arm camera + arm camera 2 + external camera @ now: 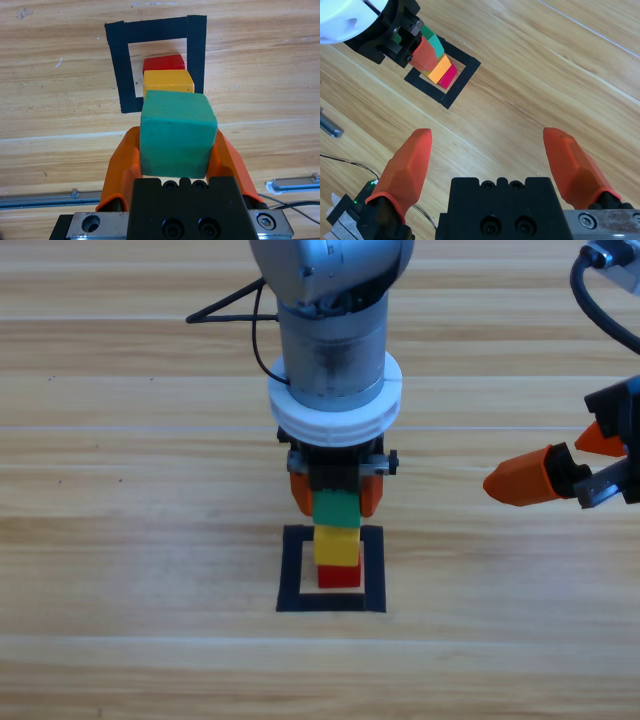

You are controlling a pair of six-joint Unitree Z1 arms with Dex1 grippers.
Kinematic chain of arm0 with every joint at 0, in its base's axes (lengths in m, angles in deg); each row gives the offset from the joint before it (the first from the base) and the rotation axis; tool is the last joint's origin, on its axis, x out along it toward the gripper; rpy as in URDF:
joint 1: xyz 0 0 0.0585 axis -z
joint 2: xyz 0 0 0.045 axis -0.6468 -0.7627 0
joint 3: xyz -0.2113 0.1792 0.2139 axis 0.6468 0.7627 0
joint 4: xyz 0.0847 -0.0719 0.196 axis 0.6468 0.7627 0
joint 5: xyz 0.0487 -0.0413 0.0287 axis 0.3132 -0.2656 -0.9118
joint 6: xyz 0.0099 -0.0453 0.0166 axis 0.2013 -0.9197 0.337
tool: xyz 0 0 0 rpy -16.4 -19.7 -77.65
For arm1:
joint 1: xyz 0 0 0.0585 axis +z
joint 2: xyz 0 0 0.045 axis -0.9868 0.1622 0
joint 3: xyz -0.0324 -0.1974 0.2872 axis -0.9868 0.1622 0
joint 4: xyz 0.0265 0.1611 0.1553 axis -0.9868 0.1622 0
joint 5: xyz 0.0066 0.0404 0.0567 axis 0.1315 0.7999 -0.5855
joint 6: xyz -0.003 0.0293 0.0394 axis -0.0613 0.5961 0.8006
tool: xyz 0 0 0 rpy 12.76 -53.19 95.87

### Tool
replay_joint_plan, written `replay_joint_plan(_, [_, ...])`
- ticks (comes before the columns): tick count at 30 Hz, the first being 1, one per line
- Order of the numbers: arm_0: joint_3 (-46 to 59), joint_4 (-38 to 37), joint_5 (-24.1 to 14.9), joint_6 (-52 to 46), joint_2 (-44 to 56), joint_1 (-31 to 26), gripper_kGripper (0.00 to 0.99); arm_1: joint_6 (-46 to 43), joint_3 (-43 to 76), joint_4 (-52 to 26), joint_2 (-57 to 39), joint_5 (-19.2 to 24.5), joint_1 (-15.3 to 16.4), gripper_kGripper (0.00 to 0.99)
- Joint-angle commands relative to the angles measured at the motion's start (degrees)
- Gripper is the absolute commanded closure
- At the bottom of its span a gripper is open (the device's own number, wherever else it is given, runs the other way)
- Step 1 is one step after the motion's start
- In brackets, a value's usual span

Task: Stack the blocks in the rectangular block: red at the bottom, yellow in the middle, green on top

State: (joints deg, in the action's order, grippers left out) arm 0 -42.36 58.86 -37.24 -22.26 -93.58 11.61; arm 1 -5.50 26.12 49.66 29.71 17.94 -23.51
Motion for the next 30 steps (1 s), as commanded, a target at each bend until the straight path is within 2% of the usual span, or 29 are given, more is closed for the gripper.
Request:
replay_joint_plan(1, [0.58,0.35,-0.5,-0.17,-3.14,1.09,0.99,-0.3,0.21,-0.61,4.44,-0.89,-0.11,0.01])
replay_joint_plan(26, [0.41,0.26,-0.76,0.01,-4.29,1.09,0.988,-0.3,0.21,-0.61,6.2,-0.72,-0.11,0.01])
replay_joint_plan(27, [0.23,0.26,-0.68,0.01,-4.37,1.09,0.918,-0.3,0.21,-0.61,6.29,-0.72,-0.11,0.01])
replay_joint_plan(28, [-0.12,0.26,-0.68,0.01,-4.46,1.09,0.72,-0.3,0.21,-0.61,6.29,-0.72,-0.11,0.01])
replay_joint_plan(29, [-0.38,0.26,-0.68,-0.08,-4.46,1.09,0.381,-0.3,0.12,-0.61,6.38,-0.72,-0.11,0.01])
replay_joint_plan(30, [-0.3,0.26,-0.68,-0.26,-4.2,1.09,0.137,-0.3,0.12,-0.61,6.47,-0.72,-0.11,0.01])
